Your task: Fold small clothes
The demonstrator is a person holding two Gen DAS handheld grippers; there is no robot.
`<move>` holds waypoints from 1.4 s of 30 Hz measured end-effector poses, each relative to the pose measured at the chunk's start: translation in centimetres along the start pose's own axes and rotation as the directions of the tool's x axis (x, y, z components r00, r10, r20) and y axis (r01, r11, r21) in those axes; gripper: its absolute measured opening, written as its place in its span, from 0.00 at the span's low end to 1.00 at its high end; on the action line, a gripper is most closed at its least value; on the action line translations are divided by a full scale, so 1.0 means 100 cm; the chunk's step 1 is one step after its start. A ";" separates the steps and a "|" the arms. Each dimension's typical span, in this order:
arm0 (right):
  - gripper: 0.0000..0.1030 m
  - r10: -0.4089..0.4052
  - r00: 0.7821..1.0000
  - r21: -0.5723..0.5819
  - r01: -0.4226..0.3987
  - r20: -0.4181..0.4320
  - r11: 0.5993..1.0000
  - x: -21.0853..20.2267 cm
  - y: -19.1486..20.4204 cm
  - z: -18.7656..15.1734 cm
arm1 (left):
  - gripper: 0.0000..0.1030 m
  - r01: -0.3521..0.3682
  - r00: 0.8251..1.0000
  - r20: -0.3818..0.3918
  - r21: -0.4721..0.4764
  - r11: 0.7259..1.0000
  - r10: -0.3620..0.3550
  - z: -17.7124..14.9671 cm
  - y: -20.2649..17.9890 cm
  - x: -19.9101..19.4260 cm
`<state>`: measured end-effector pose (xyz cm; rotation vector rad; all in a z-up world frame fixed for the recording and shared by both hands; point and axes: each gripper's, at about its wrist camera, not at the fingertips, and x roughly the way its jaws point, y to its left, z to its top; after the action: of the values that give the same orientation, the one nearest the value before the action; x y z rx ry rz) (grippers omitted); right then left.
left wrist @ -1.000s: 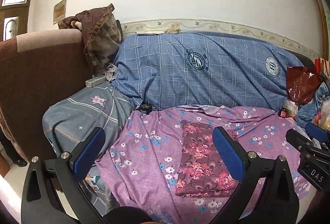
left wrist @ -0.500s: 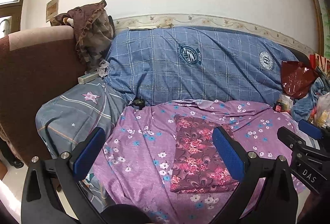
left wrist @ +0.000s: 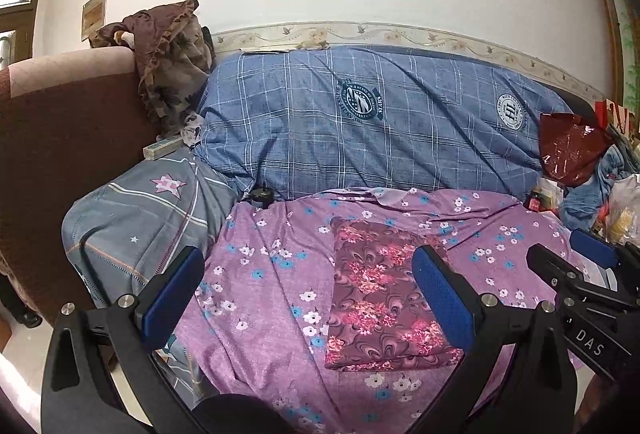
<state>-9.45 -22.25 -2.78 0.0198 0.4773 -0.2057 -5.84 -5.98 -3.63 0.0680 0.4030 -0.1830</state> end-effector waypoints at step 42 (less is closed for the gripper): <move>0.65 -0.051 0.998 -0.055 0.049 -0.032 0.997 0.027 0.021 0.001 | 1.00 0.077 0.997 -0.017 -0.026 0.997 -0.078 0.001 0.015 0.022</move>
<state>-6.63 -20.69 -4.03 -0.0417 0.5170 -0.2416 -3.57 -4.92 -4.33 0.0292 0.4257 -0.2539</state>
